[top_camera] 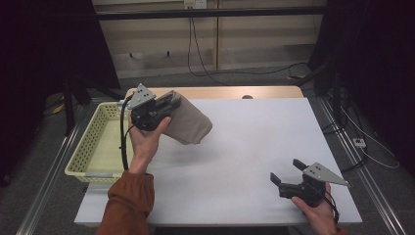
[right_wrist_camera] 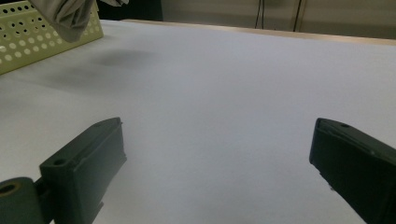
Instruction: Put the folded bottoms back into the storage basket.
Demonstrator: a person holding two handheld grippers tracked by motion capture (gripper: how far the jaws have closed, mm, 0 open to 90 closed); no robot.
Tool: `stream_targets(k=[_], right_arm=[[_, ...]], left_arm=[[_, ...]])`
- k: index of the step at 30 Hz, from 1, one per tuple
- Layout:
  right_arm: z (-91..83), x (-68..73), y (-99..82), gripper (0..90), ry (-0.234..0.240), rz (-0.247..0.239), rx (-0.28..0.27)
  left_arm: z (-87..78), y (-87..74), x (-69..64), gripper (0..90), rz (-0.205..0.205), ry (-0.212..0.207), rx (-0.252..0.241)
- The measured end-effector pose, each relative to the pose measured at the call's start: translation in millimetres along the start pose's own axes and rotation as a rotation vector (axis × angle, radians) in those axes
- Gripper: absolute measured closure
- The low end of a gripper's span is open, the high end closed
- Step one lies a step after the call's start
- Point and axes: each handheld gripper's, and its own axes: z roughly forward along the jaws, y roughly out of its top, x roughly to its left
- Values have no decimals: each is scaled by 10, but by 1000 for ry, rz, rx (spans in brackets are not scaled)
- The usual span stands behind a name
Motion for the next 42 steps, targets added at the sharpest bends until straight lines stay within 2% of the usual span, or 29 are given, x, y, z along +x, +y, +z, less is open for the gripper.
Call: stream_targets(k=[9, 13, 22, 33, 42], right_arm=[[0, 0, 1, 32, 1, -2, 3], [-9, 5, 3, 32, -2, -1, -3], [-1, 2, 2, 32, 0, -2, -3], [-6, 12, 2, 34, 2, -2, -2], [-7, 13, 2, 34, 4, -2, -2]], left_arm=[[-171, 61, 17, 830, -12, 11, -24], [-260, 77, 3, 830, 7, 24, -23], [-478, 106, 18, 830, 2, 39, -71], [-643, 141, 81, 830, 7, 61, -101], [-735, 162, 147, 830, 17, 85, -103]])
